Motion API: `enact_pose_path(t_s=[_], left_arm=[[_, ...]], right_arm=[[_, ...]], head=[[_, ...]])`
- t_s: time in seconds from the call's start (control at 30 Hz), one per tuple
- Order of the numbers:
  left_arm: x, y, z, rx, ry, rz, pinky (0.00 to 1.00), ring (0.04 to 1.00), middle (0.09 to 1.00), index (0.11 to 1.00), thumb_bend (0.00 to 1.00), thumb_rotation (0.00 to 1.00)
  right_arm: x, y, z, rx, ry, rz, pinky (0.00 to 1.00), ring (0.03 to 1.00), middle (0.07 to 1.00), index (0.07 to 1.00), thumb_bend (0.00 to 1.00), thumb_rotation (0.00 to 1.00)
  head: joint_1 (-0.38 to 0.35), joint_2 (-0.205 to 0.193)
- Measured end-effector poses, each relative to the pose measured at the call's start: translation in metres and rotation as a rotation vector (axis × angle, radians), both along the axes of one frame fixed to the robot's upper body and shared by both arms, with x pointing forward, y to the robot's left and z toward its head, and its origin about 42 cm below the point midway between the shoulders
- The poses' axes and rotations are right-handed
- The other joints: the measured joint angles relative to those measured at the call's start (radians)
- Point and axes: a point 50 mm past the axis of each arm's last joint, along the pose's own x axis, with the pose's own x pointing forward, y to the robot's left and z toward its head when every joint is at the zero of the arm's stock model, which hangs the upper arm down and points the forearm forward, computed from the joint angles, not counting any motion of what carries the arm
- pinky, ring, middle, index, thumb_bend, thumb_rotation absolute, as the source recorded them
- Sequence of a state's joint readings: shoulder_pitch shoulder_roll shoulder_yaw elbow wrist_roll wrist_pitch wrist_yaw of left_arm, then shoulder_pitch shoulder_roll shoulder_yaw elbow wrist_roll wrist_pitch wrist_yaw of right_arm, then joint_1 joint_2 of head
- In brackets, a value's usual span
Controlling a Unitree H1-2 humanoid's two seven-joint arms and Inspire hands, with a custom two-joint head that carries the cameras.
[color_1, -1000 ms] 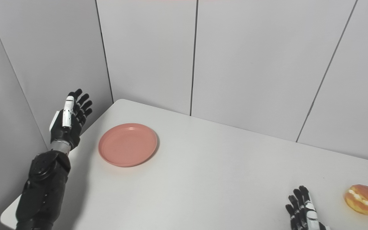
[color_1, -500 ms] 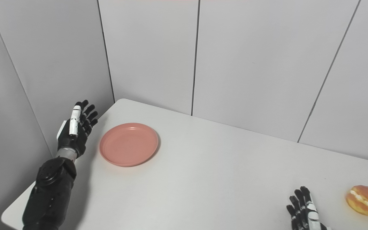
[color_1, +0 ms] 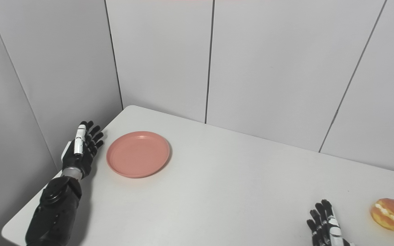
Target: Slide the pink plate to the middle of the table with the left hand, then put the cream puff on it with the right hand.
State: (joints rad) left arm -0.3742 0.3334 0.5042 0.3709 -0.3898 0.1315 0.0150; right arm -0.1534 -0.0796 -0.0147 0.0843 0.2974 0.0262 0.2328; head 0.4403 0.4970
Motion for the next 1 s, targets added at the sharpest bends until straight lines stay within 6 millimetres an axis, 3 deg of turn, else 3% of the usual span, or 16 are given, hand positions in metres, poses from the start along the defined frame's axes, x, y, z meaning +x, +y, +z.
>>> enact_pose_path(t_s=[0.53, 0.8, 1.0], left_arm=[[0.011, 0.0, -0.013, -0.012, -0.025, -0.039, 1.0, 0.985, 0.991, 0.99, 0.35, 1.0], [0.022, -0.009, -0.016, -0.013, -0.023, -0.062, 0.99, 0.955, 0.956, 0.945, 0.37, 1.0], [0.027, -0.02, -0.016, -0.016, -0.027, -0.093, 1.0, 0.967, 0.963, 0.962, 0.37, 1.0]], right_arm=[[0.0, 0.0, 0.001, -0.004, -0.004, 0.003, 1.0, 1.0, 1.0, 1.0, 0.18, 1.0], [0.0, 0.0, 0.001, -0.013, -0.003, 0.005, 1.0, 1.0, 1.0, 1.0, 0.19, 1.0], [0.0, 0.0, 0.001, -0.014, -0.005, 0.005, 1.0, 1.0, 1.0, 1.0, 0.2, 1.0]], head=[[-0.012, 0.015], [-0.014, 0.021], [-0.021, 0.026]])
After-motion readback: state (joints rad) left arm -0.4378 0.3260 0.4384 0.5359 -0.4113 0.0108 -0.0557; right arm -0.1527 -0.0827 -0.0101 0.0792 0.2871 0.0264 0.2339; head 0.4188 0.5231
